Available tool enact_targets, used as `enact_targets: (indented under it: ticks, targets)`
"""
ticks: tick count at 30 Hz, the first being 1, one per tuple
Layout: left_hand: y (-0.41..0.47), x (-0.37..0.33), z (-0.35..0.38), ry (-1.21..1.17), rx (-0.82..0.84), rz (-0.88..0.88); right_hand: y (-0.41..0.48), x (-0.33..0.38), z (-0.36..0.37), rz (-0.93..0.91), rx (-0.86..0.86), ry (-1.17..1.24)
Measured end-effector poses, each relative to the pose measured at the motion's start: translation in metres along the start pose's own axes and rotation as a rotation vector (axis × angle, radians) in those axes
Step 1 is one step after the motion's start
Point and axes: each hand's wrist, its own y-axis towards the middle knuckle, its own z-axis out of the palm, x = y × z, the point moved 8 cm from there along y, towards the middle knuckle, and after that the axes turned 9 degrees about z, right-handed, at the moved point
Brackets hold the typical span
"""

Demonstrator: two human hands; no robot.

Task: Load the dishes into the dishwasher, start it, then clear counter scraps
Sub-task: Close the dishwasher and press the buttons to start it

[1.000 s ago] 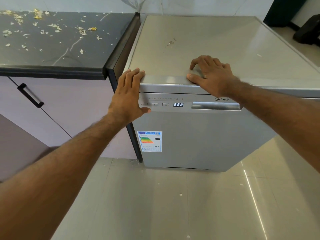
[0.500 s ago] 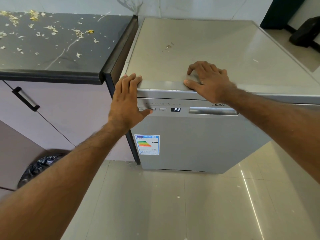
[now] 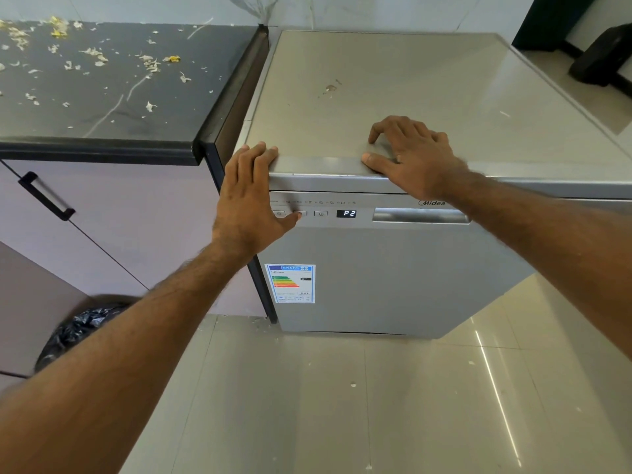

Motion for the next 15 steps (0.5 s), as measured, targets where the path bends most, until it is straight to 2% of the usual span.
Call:
enact_targets:
  ticks: [15]
  targets:
    - [-0.0032,-0.0030,0.0038,0.011,-0.034,0.016,0.0005,0.0000,0.0012,-0.017,0.013,-0.023]
